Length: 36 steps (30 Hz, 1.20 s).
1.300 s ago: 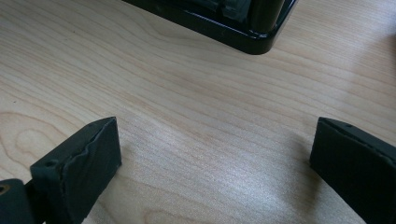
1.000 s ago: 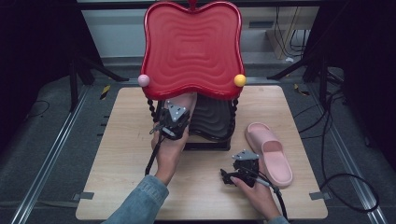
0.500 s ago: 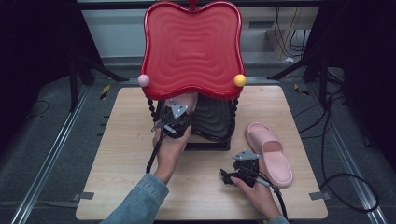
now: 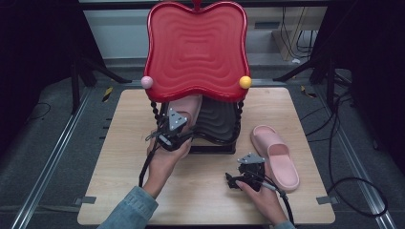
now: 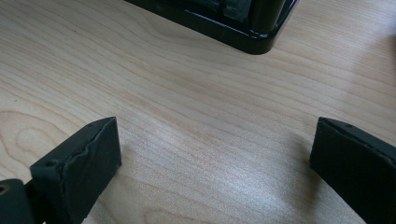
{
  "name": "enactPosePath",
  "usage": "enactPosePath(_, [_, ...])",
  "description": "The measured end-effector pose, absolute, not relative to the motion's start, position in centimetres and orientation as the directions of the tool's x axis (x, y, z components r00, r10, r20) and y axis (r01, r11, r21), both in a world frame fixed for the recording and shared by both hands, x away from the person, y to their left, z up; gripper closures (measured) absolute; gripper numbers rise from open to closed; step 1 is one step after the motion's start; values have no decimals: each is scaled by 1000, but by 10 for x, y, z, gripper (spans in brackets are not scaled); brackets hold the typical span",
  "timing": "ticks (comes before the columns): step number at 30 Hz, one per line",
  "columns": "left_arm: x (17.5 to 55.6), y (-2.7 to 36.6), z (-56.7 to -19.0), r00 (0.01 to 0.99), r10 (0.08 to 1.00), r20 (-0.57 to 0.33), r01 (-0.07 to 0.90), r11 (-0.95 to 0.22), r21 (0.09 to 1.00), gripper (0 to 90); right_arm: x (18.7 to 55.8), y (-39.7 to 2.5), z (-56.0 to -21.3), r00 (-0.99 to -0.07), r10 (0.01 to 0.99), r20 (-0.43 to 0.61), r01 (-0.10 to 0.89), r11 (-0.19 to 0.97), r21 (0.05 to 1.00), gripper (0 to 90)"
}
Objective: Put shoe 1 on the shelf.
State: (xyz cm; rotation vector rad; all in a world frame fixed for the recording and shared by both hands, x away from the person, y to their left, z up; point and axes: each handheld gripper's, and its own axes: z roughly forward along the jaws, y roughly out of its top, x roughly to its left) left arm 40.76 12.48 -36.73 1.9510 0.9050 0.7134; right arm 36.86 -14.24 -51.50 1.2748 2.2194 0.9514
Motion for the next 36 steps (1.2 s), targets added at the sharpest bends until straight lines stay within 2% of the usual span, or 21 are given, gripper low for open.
enactPosePath(6, [394, 143, -367, 624, 763, 170, 302, -436, 848, 628, 369, -142, -515, -499, 867, -13, 588, 349, 729, 22])
enactPosePath(21, [363, 166, -373, 702, 690, 177, 291, -505, 812, 863, 369, -142, -515, -499, 866, -12, 588, 349, 729, 22])
enactPosePath(36, [338, 182, -386, 731, 665, 154, 300, -516, 802, 899, 369, -142, -515, -498, 867, -12, 588, 348, 730, 22])
